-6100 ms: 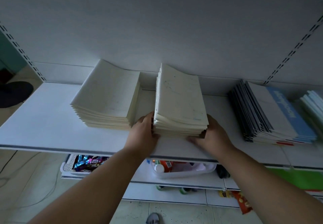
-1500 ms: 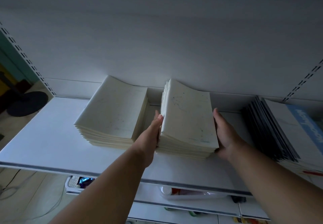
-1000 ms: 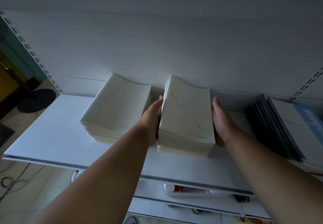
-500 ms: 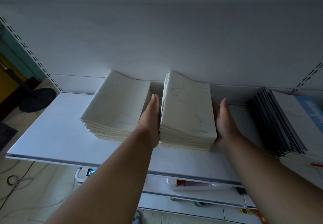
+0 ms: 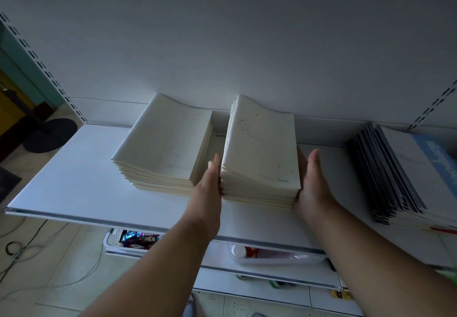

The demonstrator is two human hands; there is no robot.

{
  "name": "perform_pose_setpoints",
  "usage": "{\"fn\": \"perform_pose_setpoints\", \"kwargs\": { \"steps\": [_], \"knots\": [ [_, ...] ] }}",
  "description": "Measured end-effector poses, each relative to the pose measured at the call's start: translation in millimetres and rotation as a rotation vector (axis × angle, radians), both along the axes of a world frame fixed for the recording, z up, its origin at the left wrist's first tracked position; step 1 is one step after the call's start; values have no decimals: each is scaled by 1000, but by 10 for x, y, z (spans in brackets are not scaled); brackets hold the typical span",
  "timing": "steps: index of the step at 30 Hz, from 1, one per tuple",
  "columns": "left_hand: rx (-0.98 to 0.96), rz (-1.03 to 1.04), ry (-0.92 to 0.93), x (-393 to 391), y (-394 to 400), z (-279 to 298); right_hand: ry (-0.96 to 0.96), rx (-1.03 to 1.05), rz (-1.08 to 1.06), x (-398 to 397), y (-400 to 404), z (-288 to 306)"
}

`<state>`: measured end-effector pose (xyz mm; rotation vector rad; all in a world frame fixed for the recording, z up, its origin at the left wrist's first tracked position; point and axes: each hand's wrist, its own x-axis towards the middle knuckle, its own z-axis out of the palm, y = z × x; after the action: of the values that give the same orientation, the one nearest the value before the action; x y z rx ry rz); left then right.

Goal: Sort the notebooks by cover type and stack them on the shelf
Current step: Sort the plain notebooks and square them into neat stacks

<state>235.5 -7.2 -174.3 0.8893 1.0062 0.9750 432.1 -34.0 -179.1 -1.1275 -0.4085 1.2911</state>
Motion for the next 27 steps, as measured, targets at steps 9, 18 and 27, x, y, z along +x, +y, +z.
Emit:
{"fn": "perform_pose_setpoints", "kwargs": {
  "steps": [9, 18, 27],
  "knots": [
    [487, -70, 653, -128, -268, -212, -45, -21, 67, -28, -83, 156],
    [546, 11, 896, -142, -188, -185, -108, -100, 131, 15, -90, 191],
    [541, -90, 848, -201, -139, -171, -140, -143, 139, -6, -98, 258]
  ]
}}
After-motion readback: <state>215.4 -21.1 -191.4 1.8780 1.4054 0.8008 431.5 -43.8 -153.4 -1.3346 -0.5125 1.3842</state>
